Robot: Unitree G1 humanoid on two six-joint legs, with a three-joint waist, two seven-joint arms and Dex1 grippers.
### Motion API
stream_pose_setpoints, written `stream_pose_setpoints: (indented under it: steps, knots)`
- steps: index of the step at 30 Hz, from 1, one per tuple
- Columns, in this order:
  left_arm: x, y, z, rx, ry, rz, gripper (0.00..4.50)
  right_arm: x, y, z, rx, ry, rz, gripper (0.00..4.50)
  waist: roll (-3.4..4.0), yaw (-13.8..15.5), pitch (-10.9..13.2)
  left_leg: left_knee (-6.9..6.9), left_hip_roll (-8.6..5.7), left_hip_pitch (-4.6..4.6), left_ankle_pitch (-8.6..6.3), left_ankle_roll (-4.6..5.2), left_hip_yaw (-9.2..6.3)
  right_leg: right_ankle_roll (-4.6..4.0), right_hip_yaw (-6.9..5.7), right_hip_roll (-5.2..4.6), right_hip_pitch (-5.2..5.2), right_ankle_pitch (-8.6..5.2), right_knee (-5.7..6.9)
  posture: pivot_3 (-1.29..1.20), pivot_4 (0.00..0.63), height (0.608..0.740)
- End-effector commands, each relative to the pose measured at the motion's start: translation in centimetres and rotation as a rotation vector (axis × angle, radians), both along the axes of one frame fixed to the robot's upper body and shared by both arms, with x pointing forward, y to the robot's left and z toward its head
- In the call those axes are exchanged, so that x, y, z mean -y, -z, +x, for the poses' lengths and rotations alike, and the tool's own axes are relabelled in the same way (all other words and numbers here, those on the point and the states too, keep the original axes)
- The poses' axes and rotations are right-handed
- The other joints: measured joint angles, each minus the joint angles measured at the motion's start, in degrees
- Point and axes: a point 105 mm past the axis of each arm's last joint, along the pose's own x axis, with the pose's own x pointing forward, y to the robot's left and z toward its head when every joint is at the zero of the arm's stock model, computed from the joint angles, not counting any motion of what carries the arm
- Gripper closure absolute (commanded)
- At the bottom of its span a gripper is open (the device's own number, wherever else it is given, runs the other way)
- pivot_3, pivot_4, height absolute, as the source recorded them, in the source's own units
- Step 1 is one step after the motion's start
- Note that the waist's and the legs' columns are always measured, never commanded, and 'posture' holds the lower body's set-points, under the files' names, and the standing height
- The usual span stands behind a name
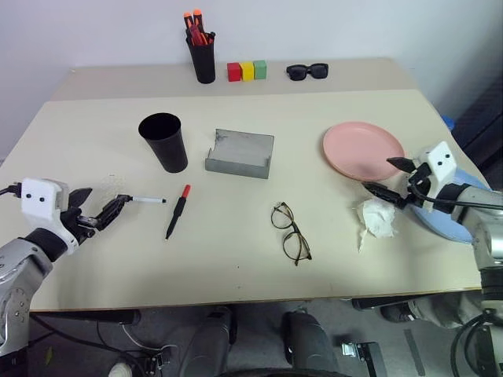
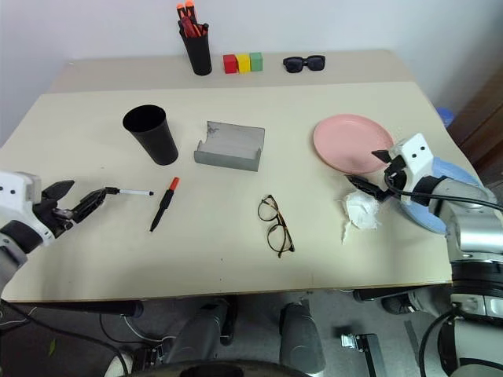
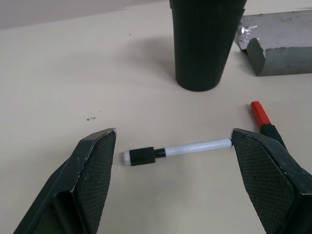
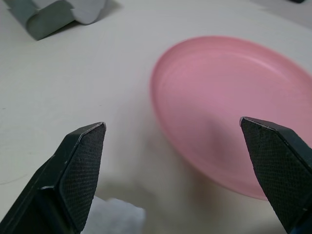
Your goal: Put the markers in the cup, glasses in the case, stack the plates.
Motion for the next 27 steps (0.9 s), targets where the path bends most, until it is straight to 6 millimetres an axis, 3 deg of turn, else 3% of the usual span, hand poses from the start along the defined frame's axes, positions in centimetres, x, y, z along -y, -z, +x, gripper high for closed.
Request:
stream_pose_setpoints:
  steps: [1, 9, 12, 14, 19, 23, 27]
  knots:
    - [0.2, -1.0, 0.1, 0.041, 0.012, 0.023, 0.63, 0.2, -1.3, -0.3, 0.037, -0.01, 0.0, 0.0, 0.0, 0.0, 0.0, 0.0, 0.0, 0.0, 0.0, 0.0, -0.01, 0.0, 0.0, 0.0, 0.0, 0.0, 0.0, 0.0, 0.15, 0.74]
    - [2.9, -0.1, -0.1, -0.006, 0.106, 0.017, 0.63, -0.7, -1.2, 0.0, 0.05, -0.027, 0.0, 0.0, 0.0, 0.0, 0.0, 0.0, 0.0, 0.0, 0.0, 0.0, 0.0, 0.0, 0.0, 0.0, 0.0, 0.0, 0.0, 0.0, 0.15, 0.74]
    - [6.2, 0.1, -1.1, -0.059, 0.263, -0.009, 0.63, -1.6, -1.3, 0.0, 0.055, -0.053, 0.008, 0.0, 0.0, -0.02, 0.0, 0.0, 0.0, -0.01, 0.0, 0.01, 0.01, 0.0, 0.01, 0.0, 0.0, 0.0, 0.0, 0.0, 0.15, 0.74]
    - [7.7, 0.4, -1.9, -0.108, 0.337, -0.023, 0.11, -2.2, -1.3, 0.0, 0.057, -0.069, 0.012, 0.0, 0.0, -0.02, 0.0, 0.0, 0.01, -0.01, 0.0, 0.01, 0.0, 0.0, 0.01, 0.0, 0.0, 0.0, 0.0, 0.0, 0.15, 0.74]
    - [7.7, 1.4, -1.7, -0.18, 0.296, 0.05, 0.05, -3.1, -1.1, 0.1, 0.054, -0.099, 0.02, 0.0, 0.01, -0.01, 0.0, 0.0, 0.01, 0.01, 0.01, 0.01, 0.01, -0.01, 0.01, 0.01, 0.0, 0.0, 0.02, 0.0, 0.15, 0.74]
    - [6.4, 2.6, -0.1, -0.274, 0.133, 0.11, 0.05, -4.0, -1.0, 0.1, 0.055, -0.133, 0.028, 0.0, 0.0, 0.22, 0.01, 0.05, 0.01, 0.0, 0.01, 0.02, -0.02, 0.0, -0.01, 0.01, 0.01, 0.0, 0.05, 0.0, 0.15, 0.74]
    - [7.7, 2.8, 0.7, -0.338, 0.126, 0.01, 0.05, -4.9, -0.7, -0.2, 0.051, -0.16, 0.04, 0.0, -0.02, 0.14, 0.01, 0.08, 0.0, 0.0, 0.02, 0.03, -0.02, 0.02, -0.02, 0.04, 0.02, 0.01, 0.1, 0.0, 0.15, 0.74]
